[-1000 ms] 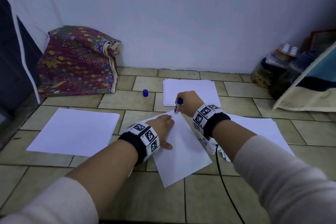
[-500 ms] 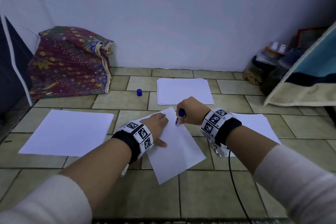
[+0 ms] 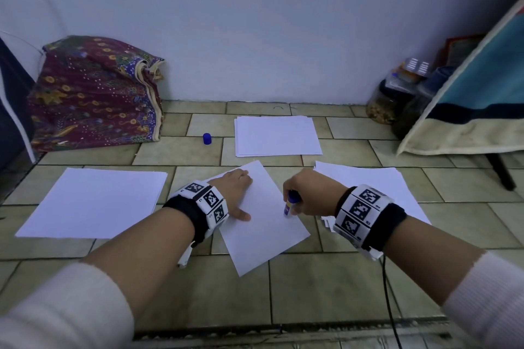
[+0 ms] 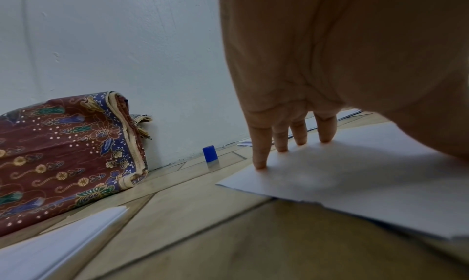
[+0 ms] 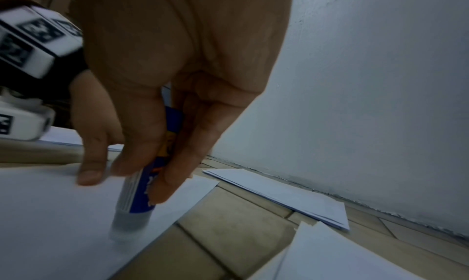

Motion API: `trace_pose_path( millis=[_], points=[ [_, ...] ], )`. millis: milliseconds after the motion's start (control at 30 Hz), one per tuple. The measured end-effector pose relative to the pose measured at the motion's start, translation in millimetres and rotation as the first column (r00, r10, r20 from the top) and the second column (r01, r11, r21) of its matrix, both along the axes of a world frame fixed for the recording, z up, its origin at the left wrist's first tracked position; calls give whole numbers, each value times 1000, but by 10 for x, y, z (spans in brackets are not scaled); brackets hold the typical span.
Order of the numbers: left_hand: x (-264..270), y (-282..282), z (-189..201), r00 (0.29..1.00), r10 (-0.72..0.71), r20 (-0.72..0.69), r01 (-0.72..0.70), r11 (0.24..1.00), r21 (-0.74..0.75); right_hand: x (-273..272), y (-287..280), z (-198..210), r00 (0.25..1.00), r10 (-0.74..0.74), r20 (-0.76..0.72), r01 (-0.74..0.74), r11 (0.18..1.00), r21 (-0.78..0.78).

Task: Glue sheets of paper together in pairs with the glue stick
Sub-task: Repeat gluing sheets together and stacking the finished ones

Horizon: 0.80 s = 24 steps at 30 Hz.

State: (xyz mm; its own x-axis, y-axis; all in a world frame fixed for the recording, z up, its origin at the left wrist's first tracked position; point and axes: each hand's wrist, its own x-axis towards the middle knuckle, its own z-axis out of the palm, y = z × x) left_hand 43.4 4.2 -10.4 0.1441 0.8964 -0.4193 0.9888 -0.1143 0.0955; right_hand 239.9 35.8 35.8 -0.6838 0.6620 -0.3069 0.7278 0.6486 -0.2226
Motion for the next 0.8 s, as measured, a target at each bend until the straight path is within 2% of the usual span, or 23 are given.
trace_pose_path(
  millis=[267,367,433,500,533,600,667,733,800],
  points=[
    [-39,42,-4,996,66,62,-64,998,-26,270,-144,-22,999,26,28,-26,999,-24],
    [-45,32,-14,989,141,-53,-140,990,16,350,-92,1,984,-145,-108,136,987,-86],
    [-64,-9,-37,968,198,-154,-193,980,49,400,-11,0,907,-333,-256,280,934,-224],
    [-79,-47,-69,955,215,-206,-200,976,91,420,72,-14,821,-450,-351,350,883,-313],
    [-73,-65,-79,955,201,-216,-178,977,120,420,110,-24,802,-468,-370,366,876,-315],
    [-48,-90,-75,963,143,-227,-104,979,176,386,175,-59,811,-462,-359,387,884,-262],
    [-30,-100,-56,982,55,-182,-16,978,210,326,221,-90,814,-463,-350,396,884,-247],
    [-16,-100,-39,990,-112,-90,128,972,199,253,265,-113,804,-466,-369,390,882,-264],
    [3,-104,-38,958,-285,-26,285,949,132,176,306,-122,792,-461,-400,384,886,-262]
  ],
)
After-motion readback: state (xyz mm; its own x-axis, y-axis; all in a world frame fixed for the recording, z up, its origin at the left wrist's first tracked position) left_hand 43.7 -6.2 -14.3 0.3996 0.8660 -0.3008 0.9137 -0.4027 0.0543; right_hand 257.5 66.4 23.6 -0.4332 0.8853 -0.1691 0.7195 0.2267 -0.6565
